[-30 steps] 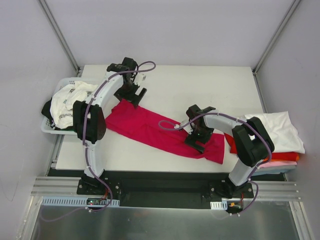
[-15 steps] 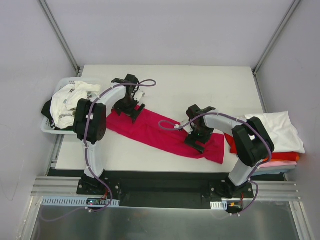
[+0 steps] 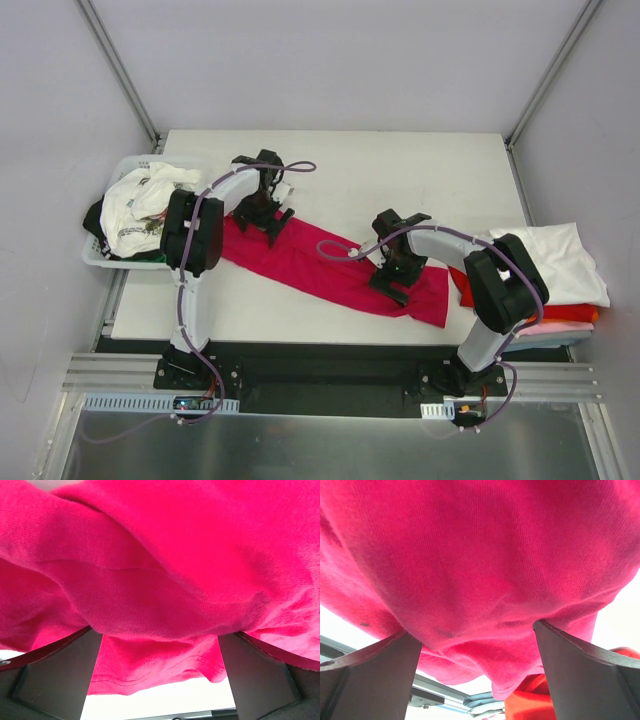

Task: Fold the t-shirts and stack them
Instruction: Rotate the tshirt 90 degrees

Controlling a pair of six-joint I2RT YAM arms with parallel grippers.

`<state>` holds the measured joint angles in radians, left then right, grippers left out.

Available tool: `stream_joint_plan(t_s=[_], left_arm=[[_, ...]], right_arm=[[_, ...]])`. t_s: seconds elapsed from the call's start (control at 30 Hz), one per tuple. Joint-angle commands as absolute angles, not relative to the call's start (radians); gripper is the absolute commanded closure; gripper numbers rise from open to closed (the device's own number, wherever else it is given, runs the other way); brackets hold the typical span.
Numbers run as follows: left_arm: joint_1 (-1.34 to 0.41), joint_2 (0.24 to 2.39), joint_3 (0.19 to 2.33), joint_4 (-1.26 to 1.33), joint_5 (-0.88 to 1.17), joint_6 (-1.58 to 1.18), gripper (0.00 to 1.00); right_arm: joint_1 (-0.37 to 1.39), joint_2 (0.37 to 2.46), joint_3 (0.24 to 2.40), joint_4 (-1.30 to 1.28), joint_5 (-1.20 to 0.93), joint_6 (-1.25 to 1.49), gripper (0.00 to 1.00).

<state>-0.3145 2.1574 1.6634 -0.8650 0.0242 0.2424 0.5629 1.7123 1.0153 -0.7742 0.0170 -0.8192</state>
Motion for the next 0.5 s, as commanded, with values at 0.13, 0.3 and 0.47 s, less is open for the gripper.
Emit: stream_joint_plan(t_s=[0.13, 0.3, 0.47], left_arm=[[-0.321, 2.218, 1.684, -0.833, 0.028, 0.225, 0.01], [-0.319, 2.246, 1.761, -0.877, 0.02, 0.23, 0.01], [-0.319, 2.293, 1.851, -0.917, 0.011, 0.235, 0.01]], right_arm=[[0.568, 1.715, 1.006, -0.713, -0.049, -0.818, 0.04], [0.563, 1.724, 1.012, -0.722, -0.055, -0.827, 0.04], [0.564, 1.738, 1.019, -0.735, -0.057, -0.836, 0.03]])
